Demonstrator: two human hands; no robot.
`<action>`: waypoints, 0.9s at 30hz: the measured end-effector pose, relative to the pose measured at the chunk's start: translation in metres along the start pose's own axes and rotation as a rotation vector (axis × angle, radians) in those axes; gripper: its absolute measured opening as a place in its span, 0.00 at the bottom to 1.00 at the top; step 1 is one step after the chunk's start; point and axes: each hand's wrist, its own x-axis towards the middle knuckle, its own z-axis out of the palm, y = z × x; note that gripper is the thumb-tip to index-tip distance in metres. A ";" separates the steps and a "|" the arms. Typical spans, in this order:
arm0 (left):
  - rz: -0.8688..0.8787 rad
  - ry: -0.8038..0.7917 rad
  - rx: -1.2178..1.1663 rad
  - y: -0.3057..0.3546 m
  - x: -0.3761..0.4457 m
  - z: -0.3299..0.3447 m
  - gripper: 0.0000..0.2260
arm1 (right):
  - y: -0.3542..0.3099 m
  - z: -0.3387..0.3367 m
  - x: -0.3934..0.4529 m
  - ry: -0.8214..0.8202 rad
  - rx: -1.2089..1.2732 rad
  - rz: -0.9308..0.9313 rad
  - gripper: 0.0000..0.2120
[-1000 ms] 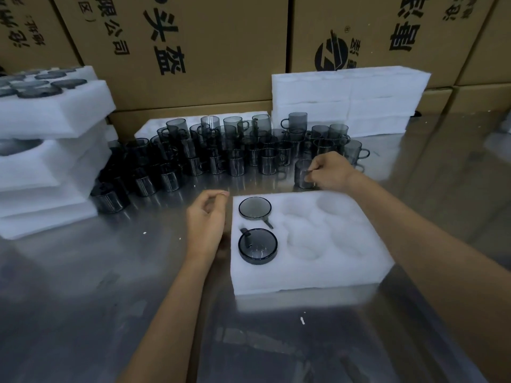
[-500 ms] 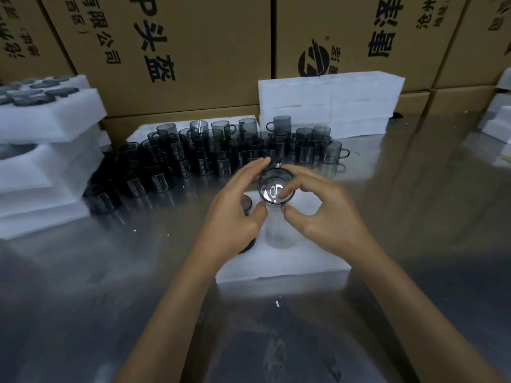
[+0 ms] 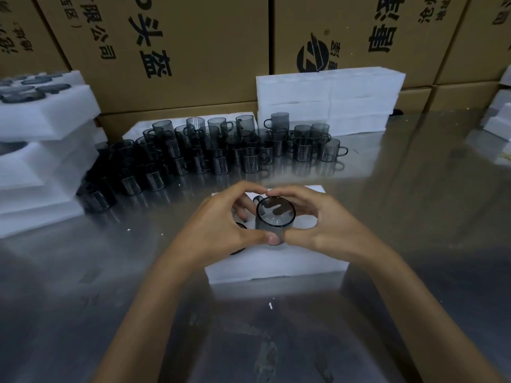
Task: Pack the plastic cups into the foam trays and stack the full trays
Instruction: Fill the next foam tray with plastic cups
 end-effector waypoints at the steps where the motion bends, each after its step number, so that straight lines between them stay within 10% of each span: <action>1: -0.011 -0.013 -0.006 0.001 -0.001 0.001 0.31 | 0.000 -0.001 0.000 -0.017 -0.008 0.010 0.33; 27: -0.001 -0.051 0.123 -0.012 -0.002 -0.005 0.09 | 0.010 -0.011 -0.003 -0.129 -0.441 0.068 0.18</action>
